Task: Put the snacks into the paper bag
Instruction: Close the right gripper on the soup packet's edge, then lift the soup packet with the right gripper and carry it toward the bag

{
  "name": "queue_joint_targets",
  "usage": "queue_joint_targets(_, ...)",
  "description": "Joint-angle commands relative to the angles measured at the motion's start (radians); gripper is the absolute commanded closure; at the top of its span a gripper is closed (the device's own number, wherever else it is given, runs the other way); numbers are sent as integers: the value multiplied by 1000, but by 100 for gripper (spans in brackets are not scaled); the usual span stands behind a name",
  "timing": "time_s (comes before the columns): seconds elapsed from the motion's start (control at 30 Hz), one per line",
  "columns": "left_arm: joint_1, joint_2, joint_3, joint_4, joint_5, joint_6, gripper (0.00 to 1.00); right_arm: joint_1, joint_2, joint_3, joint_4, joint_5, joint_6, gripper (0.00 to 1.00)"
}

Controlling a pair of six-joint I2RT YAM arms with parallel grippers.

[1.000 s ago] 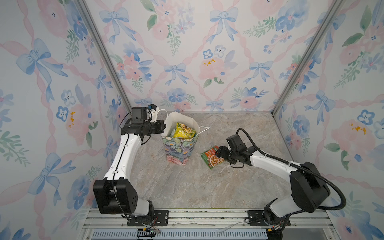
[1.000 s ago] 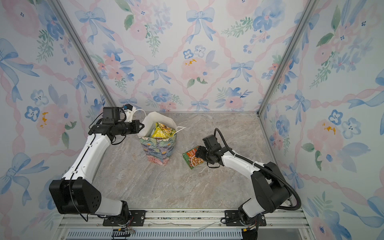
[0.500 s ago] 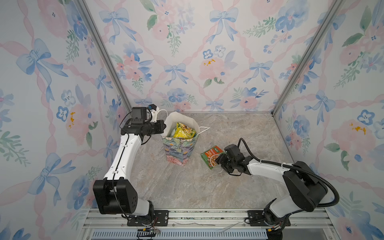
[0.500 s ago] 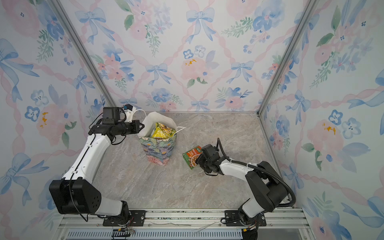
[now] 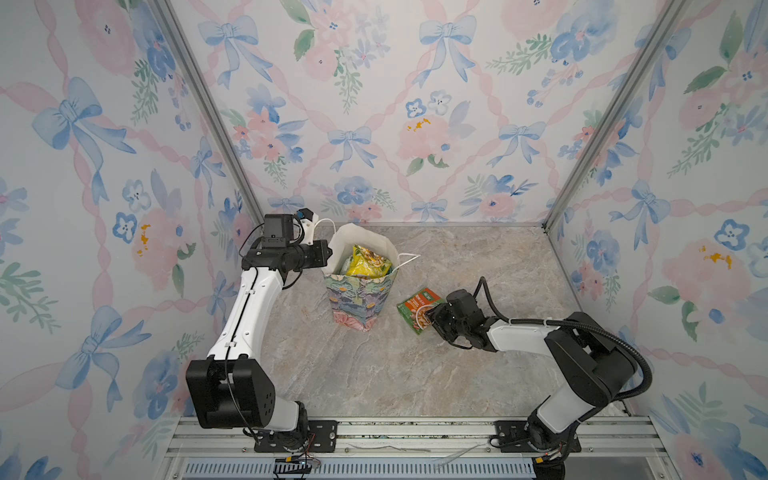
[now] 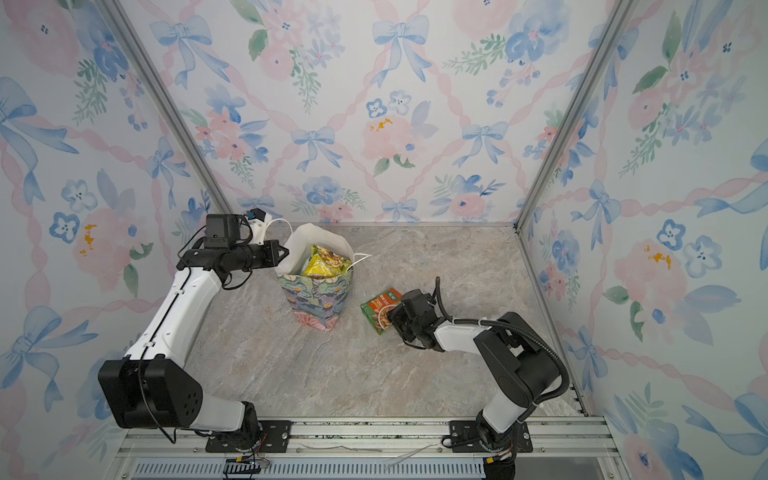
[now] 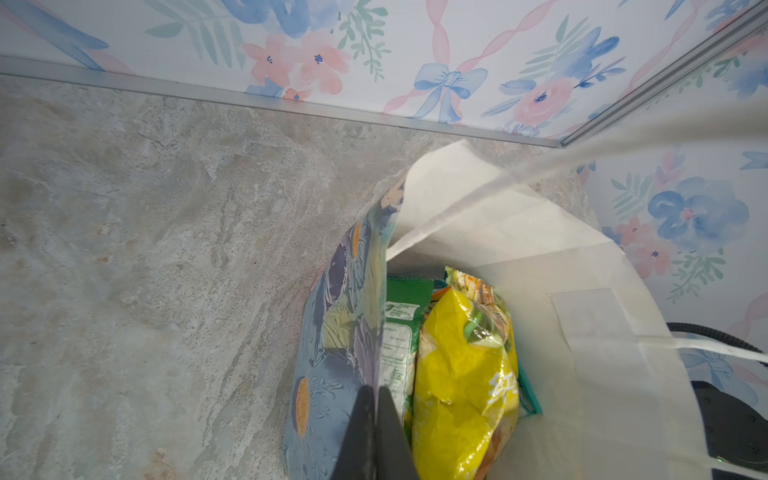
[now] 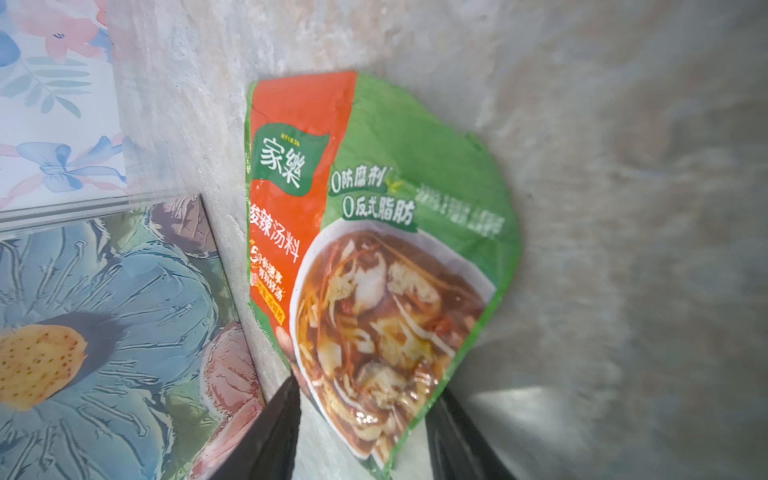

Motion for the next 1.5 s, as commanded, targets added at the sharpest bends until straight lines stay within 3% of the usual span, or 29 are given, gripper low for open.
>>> queue_joint_targets(0.0,4,-31,-3,-9,19,-2,100,-10,65,-41,-6,23,38,60)
queue_joint_targets(0.13,4,-32,-3,-10,18,-2,100,-15,77,-18,-28,34,0,75)
queue_joint_targets(0.47,4,-32,-3,-10,18,-4,100,-48,12,-2,-77,59,-98,100)
queue_joint_targets(0.93,4,-30,-2,-10,24,-6,100,-76,-166,221,-372,79,-428,100)
queue_joint_targets(1.47,4,-25,1,-10,28,-9,100,-79,-195,501,-605,71,-675,100)
